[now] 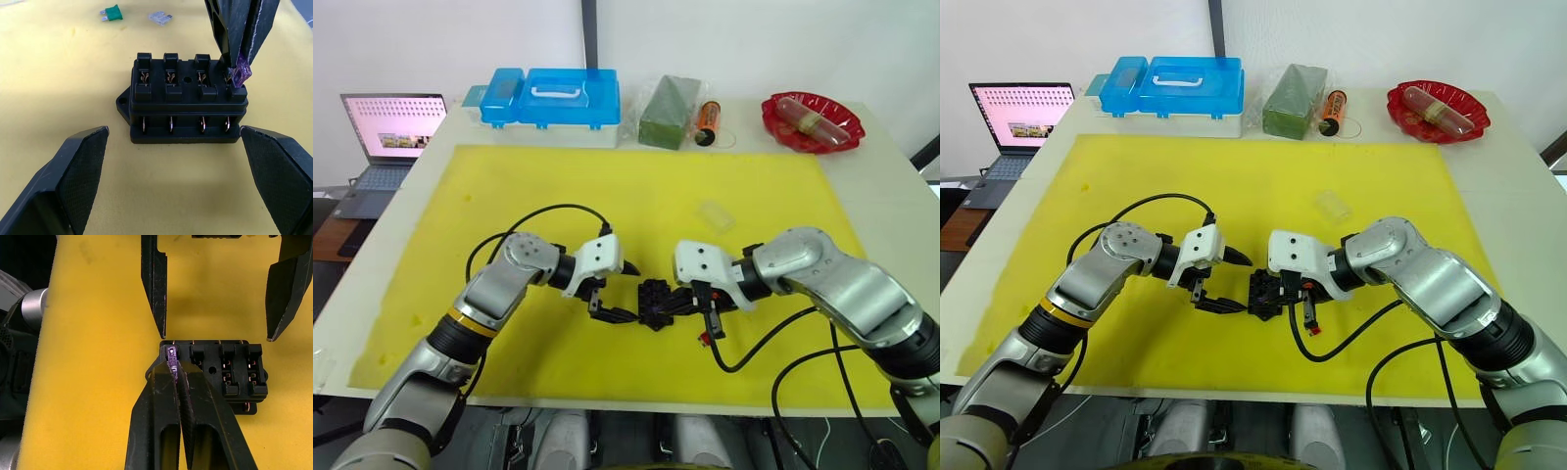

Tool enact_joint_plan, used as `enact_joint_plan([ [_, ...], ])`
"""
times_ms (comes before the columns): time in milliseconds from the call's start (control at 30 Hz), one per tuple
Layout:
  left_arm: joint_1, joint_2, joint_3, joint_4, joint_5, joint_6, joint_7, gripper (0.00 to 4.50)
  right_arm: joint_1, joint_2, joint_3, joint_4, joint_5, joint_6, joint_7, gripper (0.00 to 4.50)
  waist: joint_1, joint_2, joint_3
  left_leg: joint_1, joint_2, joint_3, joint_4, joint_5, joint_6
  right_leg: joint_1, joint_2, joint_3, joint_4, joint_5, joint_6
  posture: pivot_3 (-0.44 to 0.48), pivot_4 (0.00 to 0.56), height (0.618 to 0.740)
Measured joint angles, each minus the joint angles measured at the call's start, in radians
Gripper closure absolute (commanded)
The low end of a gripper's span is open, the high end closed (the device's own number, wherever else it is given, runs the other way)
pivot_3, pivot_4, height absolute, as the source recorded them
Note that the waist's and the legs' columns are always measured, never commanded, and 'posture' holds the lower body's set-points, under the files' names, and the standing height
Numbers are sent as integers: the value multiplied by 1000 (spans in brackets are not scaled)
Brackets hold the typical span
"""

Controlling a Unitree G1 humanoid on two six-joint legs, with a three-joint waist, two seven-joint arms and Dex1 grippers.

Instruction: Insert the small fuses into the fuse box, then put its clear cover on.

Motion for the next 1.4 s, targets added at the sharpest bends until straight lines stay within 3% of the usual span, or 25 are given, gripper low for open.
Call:
enact_joint_plan([
  [1200, 8, -1, 0, 0, 0, -2, 18, 7, 32, 12, 41, 5, -100, -70, -7, 4500, -1, 0, -1, 5, 0, -1, 0, 0, 0, 6, 1, 0, 0, 0, 0, 0, 150, 740],
  [1367, 8, -1, 0, 0, 0, -2, 19, 0, 21, 12, 39, 6, -94, -56, -2, 3217, -1, 0, -1, 5, 0, -1, 0, 0, 0, 6, 1, 0, 0, 0, 0, 0, 150, 740],
  [1400, 8, -1, 0, 0, 0, -2, 19, 0, 16, 12, 38, 6, -91, -50, -1, 3217, -1, 0, -1, 5, 0, -1, 0, 0, 0, 6, 1, 0, 0, 0, 0, 0, 150, 740],
])
